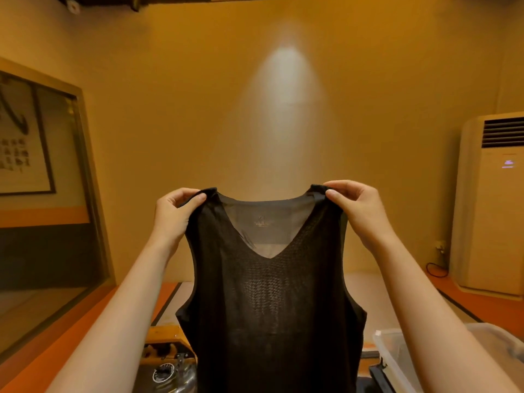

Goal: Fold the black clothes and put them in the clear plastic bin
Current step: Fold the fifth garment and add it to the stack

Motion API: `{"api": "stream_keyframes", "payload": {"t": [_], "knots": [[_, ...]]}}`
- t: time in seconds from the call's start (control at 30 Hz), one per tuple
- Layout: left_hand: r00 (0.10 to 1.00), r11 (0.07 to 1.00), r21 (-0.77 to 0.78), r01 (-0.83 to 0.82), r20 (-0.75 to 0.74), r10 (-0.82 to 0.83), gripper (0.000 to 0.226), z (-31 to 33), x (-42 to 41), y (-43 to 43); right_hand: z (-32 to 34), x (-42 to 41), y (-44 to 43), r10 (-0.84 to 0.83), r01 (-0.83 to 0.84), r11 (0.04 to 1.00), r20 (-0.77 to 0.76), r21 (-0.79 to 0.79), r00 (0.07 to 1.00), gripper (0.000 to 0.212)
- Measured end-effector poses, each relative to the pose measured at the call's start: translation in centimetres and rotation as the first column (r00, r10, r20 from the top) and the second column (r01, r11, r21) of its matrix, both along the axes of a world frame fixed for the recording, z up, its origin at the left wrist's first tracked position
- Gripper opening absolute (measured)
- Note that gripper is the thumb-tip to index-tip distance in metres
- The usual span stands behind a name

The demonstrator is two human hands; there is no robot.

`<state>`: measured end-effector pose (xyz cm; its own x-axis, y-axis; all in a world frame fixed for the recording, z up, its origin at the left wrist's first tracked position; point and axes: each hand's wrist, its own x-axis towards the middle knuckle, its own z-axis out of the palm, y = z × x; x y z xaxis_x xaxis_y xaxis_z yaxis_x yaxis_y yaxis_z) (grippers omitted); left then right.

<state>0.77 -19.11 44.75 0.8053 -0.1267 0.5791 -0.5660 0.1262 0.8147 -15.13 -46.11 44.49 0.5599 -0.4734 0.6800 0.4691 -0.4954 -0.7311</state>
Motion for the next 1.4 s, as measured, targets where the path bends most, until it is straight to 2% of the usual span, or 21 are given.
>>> {"api": "stream_keyframes", "payload": {"t": [0.17,0.53,0.8,0.93,1.07,1.2,1.4], "knots": [[1.000,1.000,0.027,0.011,-0.018,-0.010,0.003,-0.7,-1.0,-0.2,-0.5,-1.2,-0.2,0.001,-0.009,0.994,-0.067,-0.111,0.998,0.016],[1.000,0.999,0.045,0.029,-0.012,-0.029,0.007,-1.3,-4.4,0.7,-1.2,-3.1,-0.8,0.015,-0.021,0.998,-0.084,-0.067,0.996,0.008],[0.999,0.996,0.081,0.025,0.028,-0.028,0.007,-0.9,-8.0,1.7,-1.1,-5.6,-1.3,0.011,-0.019,0.989,-0.059,-0.150,0.998,0.005],[0.997,0.993,0.091,0.069,0.013,-0.071,0.012,-1.1,-9.2,2.1,-1.2,-6.7,-1.1,0.070,-0.068,0.989,0.009,-0.133,0.998,0.006],[0.980,0.978,0.064,0.197,-0.041,-0.194,0.023,-1.2,-10.2,3.0,-0.9,-7.9,-1.6,0.158,-0.157,0.982,0.002,-0.109,0.987,0.006],[0.957,0.947,0.139,0.289,-0.042,-0.286,0.053,-1.0,-10.6,3.7,-0.1,-8.9,-1.7,0.249,-0.250,0.961,-0.026,-0.121,0.968,0.007],[0.932,0.931,0.065,0.360,0.011,-0.362,0.053,0.2,-10.9,3.7,1.5,-10.2,-2.0,0.382,-0.380,0.917,-0.010,-0.121,0.924,0.009]]}}
